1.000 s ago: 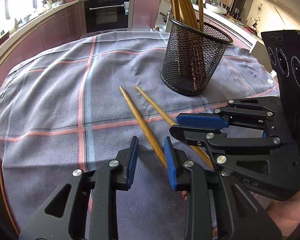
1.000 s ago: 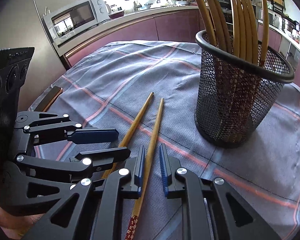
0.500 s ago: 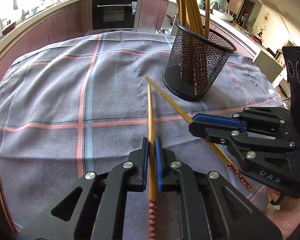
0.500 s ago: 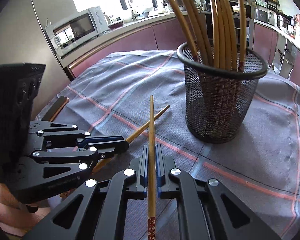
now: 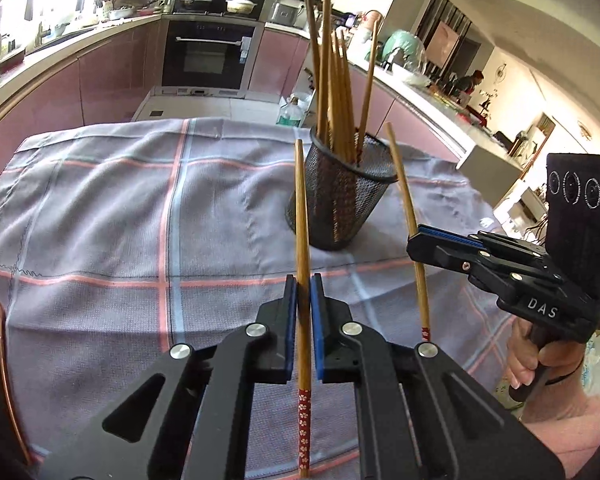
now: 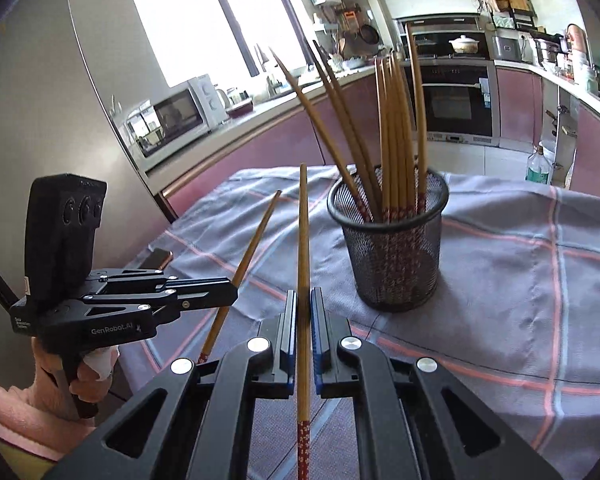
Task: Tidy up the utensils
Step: 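Lift both held chopsticks upright and carry them over the mesh cup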
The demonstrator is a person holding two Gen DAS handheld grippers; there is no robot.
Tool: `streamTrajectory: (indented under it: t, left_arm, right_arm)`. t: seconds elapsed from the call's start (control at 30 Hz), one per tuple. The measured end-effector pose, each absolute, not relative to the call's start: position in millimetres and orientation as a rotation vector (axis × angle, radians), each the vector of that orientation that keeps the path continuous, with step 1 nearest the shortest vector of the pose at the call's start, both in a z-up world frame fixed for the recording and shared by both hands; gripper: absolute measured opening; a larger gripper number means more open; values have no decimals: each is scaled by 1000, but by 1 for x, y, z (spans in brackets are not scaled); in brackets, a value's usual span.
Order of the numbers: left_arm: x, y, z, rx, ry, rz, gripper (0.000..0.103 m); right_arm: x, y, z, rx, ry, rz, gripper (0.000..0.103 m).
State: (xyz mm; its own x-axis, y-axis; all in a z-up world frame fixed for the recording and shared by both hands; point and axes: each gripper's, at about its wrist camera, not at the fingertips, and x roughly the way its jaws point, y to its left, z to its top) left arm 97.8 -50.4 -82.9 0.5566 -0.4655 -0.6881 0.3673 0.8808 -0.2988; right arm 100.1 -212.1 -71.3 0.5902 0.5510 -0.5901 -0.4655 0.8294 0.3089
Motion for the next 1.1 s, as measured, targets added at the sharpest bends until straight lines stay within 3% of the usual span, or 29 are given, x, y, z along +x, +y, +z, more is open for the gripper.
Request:
streamTrajectory:
  t: [1.1]
  left_arm:
    - [92,-41,12,-218,608,-579,8]
  right_arm:
    - [101,-251,-7,148,500,549,5]
